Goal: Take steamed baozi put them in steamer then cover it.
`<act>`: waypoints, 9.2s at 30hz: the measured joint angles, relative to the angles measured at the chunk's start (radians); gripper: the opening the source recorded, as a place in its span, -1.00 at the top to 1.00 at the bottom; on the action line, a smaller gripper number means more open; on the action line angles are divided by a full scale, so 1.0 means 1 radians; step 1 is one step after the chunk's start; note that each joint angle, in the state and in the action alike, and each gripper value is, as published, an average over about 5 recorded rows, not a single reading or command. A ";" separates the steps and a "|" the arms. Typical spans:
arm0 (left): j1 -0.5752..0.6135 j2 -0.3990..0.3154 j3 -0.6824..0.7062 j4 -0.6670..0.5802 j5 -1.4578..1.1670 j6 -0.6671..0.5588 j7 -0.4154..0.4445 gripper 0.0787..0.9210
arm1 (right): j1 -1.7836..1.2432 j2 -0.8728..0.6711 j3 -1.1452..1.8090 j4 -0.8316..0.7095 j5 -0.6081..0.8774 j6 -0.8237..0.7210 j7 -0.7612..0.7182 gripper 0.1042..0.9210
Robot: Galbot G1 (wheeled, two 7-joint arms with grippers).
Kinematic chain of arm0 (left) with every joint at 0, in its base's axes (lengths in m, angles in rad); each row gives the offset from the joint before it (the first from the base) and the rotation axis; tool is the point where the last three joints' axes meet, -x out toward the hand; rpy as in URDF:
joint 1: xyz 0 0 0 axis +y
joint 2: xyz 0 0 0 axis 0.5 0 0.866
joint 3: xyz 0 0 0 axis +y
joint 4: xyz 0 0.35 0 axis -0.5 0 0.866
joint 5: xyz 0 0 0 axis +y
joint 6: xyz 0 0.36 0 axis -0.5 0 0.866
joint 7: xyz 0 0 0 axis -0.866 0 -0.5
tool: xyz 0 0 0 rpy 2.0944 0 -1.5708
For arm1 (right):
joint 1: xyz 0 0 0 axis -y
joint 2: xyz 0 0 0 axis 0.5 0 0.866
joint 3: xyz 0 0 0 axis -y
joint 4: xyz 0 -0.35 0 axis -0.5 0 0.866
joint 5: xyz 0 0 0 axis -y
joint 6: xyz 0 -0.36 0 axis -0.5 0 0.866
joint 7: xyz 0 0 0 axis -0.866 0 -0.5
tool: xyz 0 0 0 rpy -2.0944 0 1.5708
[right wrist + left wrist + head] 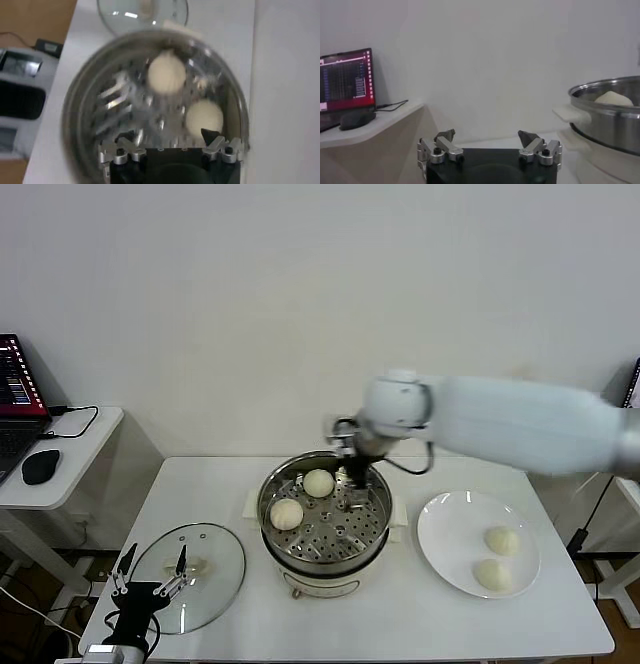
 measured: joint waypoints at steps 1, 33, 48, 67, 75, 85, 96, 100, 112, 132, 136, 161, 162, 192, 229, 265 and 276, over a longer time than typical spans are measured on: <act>0.000 0.001 0.000 0.002 0.000 0.000 0.000 -0.77 | 0.002 -0.035 -0.001 0.010 -0.023 0.021 -0.015 -0.76; 0.014 -0.030 0.017 0.041 0.048 -0.005 -0.001 -0.77 | -0.779 -0.488 0.523 -0.003 -0.546 0.297 -0.056 -0.76; 0.008 -0.028 0.006 0.056 0.046 -0.005 -0.001 -0.77 | -0.949 -0.415 0.645 -0.111 -0.603 0.308 -0.040 -0.76; 0.007 -0.032 0.003 0.058 0.045 -0.005 -0.001 -0.77 | -0.982 -0.371 0.667 -0.156 -0.613 0.286 -0.035 -0.30; 0.003 -0.027 0.003 0.057 0.043 -0.004 -0.001 -0.77 | -0.932 -0.380 0.641 -0.142 -0.588 0.275 -0.045 -0.26; -0.005 -0.021 0.005 0.054 0.038 -0.003 -0.001 -0.77 | -0.730 -0.376 0.574 -0.127 -0.499 0.255 -0.055 -0.26; -0.006 -0.013 -0.003 0.051 0.025 -0.005 -0.001 -0.77 | -0.374 -0.283 0.416 -0.120 -0.361 0.240 -0.041 -0.27; -0.003 -0.013 -0.009 0.051 0.026 -0.008 -0.001 -0.77 | -0.276 -0.223 0.350 -0.100 -0.314 0.250 -0.021 -0.28; -0.007 -0.025 -0.018 0.053 0.031 -0.010 0.000 -0.77 | -0.152 -0.014 0.171 -0.026 -0.236 0.334 0.044 -0.28; 0.000 -0.046 -0.036 0.055 0.033 -0.017 -0.002 -0.77 | -0.142 0.249 0.002 -0.061 -0.374 0.598 0.053 -0.28; -0.001 -0.045 -0.038 0.058 0.033 -0.020 -0.002 -0.77 | -0.148 0.261 -0.014 -0.057 -0.406 0.642 0.044 -0.28; -0.012 -0.038 -0.037 0.073 0.030 -0.025 -0.005 -0.77 | -0.110 0.194 0.006 -0.042 -0.401 0.670 0.051 -0.76; -0.013 -0.036 -0.036 0.074 0.030 -0.026 -0.005 -0.77 | -0.104 0.181 0.010 -0.036 -0.386 0.644 0.049 -0.76; -0.022 -0.010 -0.011 0.112 0.021 -0.070 -0.008 -0.77 | -0.403 -0.394 0.279 -0.065 -0.450 0.246 -0.015 -0.76; 0.005 -0.022 -0.040 0.092 0.048 -0.085 -0.010 -0.77 | -0.969 -0.238 0.778 -0.453 -0.689 0.363 0.025 -0.51; -0.036 -0.017 -0.005 0.109 0.046 -0.087 -0.012 -0.77 | -0.267 -0.227 0.312 -0.133 -0.291 0.086 -0.007 -0.14; -0.049 -0.030 -0.006 0.109 0.048 -0.089 -0.017 -0.77 | -0.124 -0.027 0.166 -0.091 -0.054 -0.077 0.104 -0.14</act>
